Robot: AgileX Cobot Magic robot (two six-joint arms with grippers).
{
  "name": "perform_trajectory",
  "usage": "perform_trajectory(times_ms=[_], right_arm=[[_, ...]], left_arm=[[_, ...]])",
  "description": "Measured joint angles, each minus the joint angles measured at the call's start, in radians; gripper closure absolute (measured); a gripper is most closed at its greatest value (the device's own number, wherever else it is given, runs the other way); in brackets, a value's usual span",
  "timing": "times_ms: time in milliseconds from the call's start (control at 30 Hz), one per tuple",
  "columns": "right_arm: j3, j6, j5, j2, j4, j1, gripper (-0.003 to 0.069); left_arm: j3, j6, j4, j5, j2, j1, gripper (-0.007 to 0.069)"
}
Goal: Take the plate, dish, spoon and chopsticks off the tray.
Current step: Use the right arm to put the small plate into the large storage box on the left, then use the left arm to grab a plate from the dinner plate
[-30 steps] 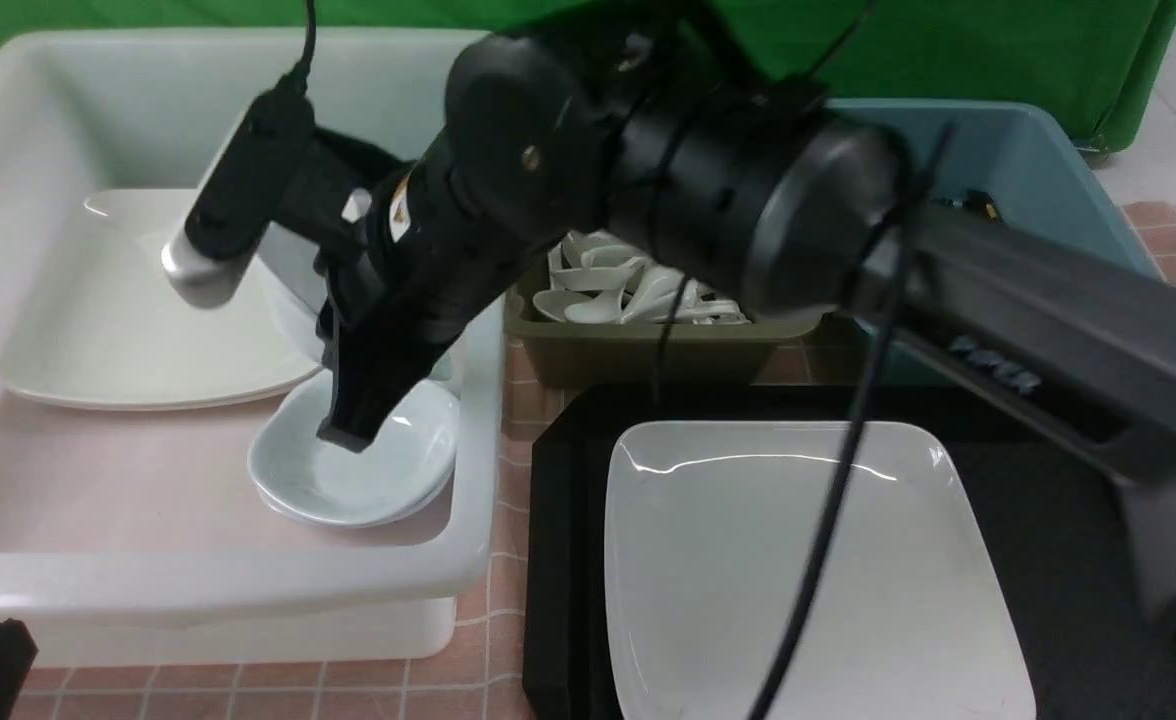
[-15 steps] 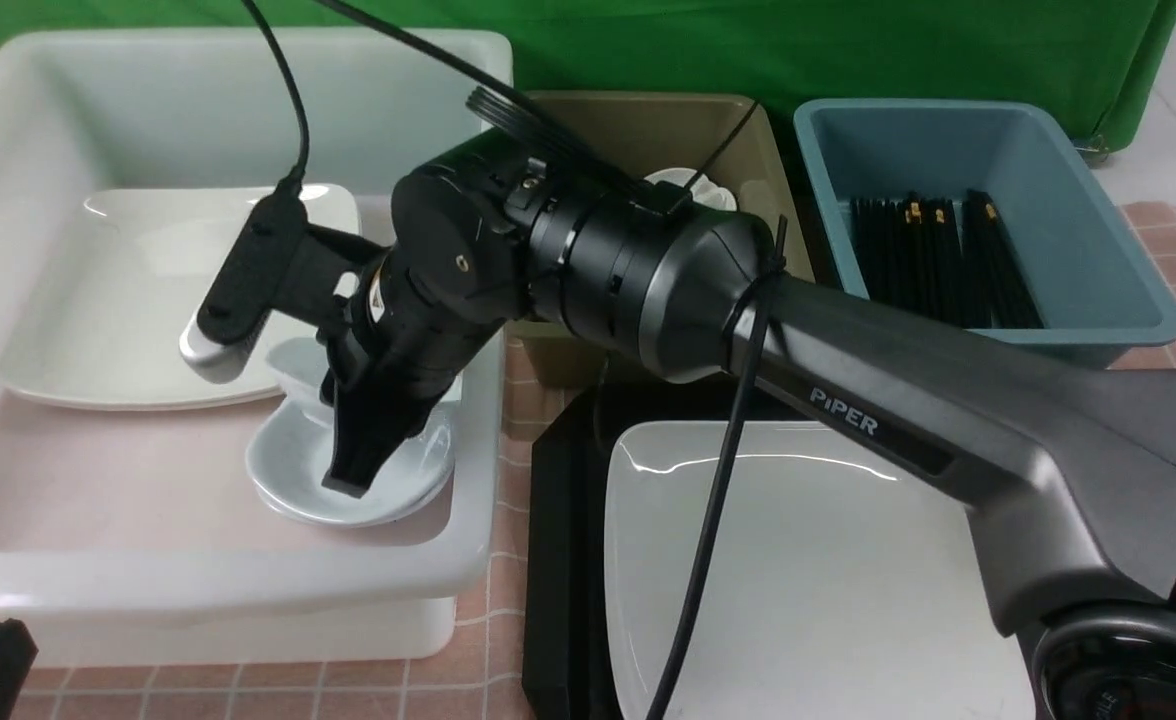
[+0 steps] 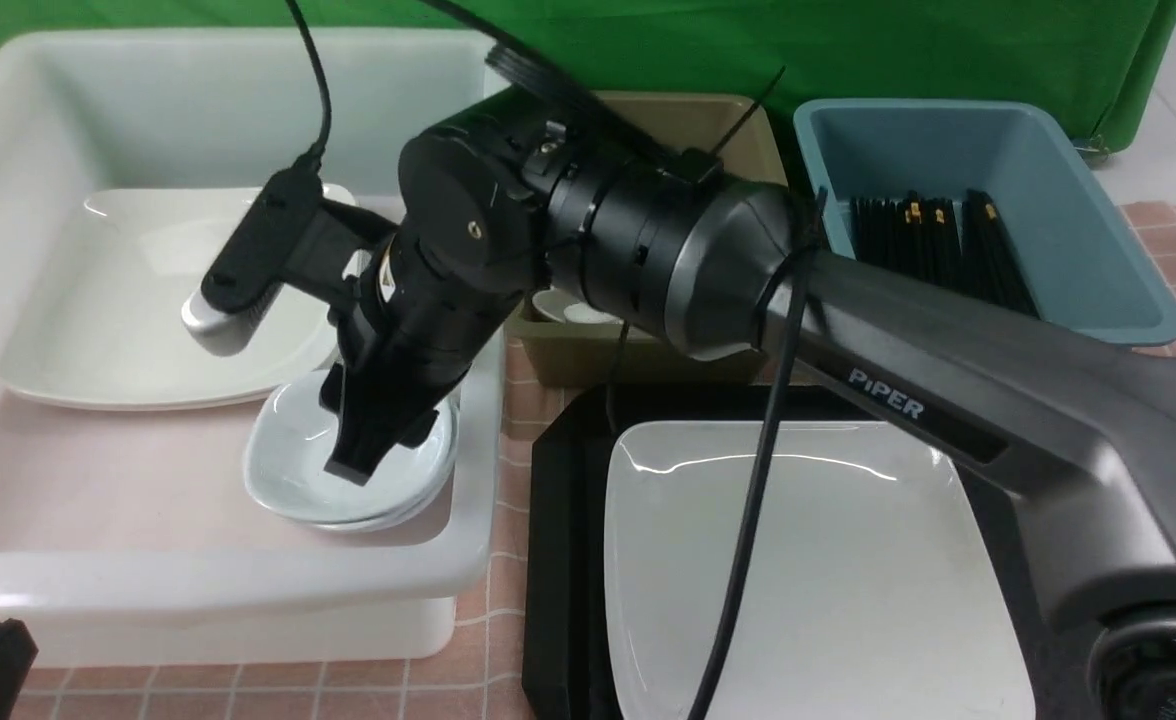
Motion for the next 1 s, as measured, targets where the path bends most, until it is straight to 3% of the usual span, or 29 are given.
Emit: perform_trajectory(times_ms=[233, 333, 433, 533, 733, 1000], right_arm=[[0.000, 0.006, 0.184, -0.149, -0.003, 0.000, 0.0285], [-0.001, 0.024, 0.297, -0.252, -0.033, 0.000, 0.0391], [-0.001, 0.091, 0.297, -0.351, -0.117, 0.000, 0.0540], [-0.001, 0.164, 0.297, -0.438, -0.209, 0.000, 0.0627], [0.046, 0.254, 0.297, -0.643, -0.264, -0.003, 0.0629], [0.471, 0.381, 0.297, -1.086, -0.267, -0.004, 0.0629]], left_arm=[[0.000, 0.000, -0.005, 0.000, 0.000, 0.000, 0.0603], [0.000, 0.000, 0.000, 0.001, 0.000, 0.000, 0.0603], [0.000, 0.001, 0.000, 0.001, 0.000, 0.000, 0.0603], [0.000, 0.001, 0.000, 0.001, 0.000, 0.000, 0.0603], [0.000, 0.001, 0.000, 0.001, 0.000, 0.000, 0.0603], [0.000, 0.001, -0.005, 0.002, 0.000, 0.000, 0.0603]])
